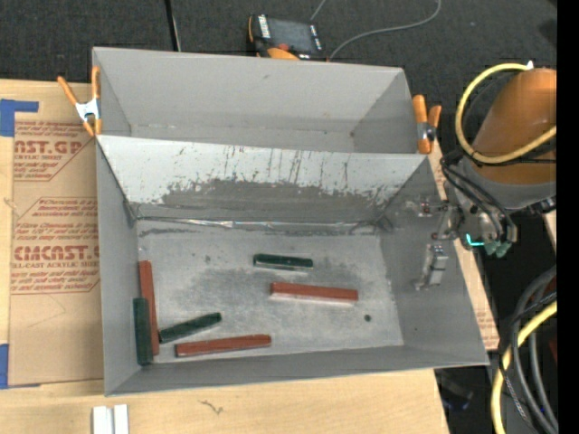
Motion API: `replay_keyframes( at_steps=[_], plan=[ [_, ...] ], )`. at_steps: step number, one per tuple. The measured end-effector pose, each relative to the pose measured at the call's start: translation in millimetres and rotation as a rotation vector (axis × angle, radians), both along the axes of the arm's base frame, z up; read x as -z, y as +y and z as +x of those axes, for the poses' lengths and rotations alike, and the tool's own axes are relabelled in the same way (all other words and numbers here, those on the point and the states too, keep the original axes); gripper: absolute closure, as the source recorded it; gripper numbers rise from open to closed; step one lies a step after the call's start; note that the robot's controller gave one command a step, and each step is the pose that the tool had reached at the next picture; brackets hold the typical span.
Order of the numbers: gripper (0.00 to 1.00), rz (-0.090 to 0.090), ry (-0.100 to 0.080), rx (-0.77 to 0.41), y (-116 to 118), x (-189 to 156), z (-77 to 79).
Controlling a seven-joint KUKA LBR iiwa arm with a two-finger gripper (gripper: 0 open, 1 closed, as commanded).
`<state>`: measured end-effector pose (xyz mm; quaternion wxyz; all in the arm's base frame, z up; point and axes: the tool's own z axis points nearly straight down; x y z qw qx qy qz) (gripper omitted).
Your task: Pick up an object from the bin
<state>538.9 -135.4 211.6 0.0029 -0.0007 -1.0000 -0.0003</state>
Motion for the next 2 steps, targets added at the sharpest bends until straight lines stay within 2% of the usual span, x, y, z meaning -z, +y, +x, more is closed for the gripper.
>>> replay_keyframes(
  at_steps=[1,2],
  plan=[
    [0.00,0.002,0.000,-0.016,60.1,145.7,15.1],
    [1.00,-0.001,-0.007,-0.014,58.1,140.8,17.2]
  ],
)
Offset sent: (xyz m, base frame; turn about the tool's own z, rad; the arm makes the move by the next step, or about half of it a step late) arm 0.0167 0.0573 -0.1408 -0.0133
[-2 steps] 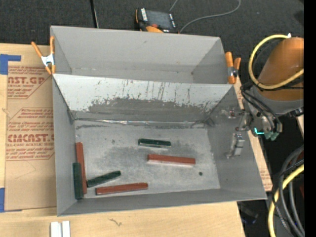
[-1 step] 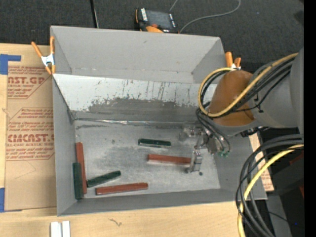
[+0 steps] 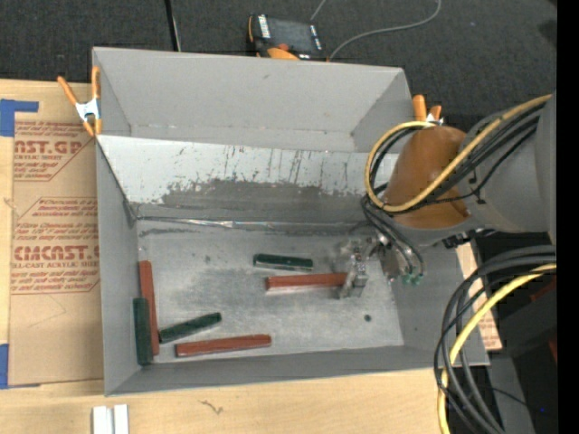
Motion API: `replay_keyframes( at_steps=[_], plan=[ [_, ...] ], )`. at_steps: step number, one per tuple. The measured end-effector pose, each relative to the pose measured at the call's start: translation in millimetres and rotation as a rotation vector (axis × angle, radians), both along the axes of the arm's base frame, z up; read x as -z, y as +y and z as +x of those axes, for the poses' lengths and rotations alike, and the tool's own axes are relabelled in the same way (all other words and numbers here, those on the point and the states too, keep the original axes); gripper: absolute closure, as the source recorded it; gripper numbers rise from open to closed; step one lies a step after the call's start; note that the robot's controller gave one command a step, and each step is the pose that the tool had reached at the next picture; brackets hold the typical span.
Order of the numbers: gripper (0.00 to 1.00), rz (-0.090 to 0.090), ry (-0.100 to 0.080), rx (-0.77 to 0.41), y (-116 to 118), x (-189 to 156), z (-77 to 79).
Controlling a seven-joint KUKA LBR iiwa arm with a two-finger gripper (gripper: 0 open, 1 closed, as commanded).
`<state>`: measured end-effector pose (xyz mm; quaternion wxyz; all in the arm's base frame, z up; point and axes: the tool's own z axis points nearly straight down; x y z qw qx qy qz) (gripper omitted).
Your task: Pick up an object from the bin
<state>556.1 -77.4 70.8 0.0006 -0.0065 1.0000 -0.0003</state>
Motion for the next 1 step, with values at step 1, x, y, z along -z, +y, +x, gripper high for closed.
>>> replay_keyframes(
  at_steps=[1],
  plan=[
    [1.00,-0.003,-0.010,-0.084,-36.9,-131.7,7.3]
  ],
)
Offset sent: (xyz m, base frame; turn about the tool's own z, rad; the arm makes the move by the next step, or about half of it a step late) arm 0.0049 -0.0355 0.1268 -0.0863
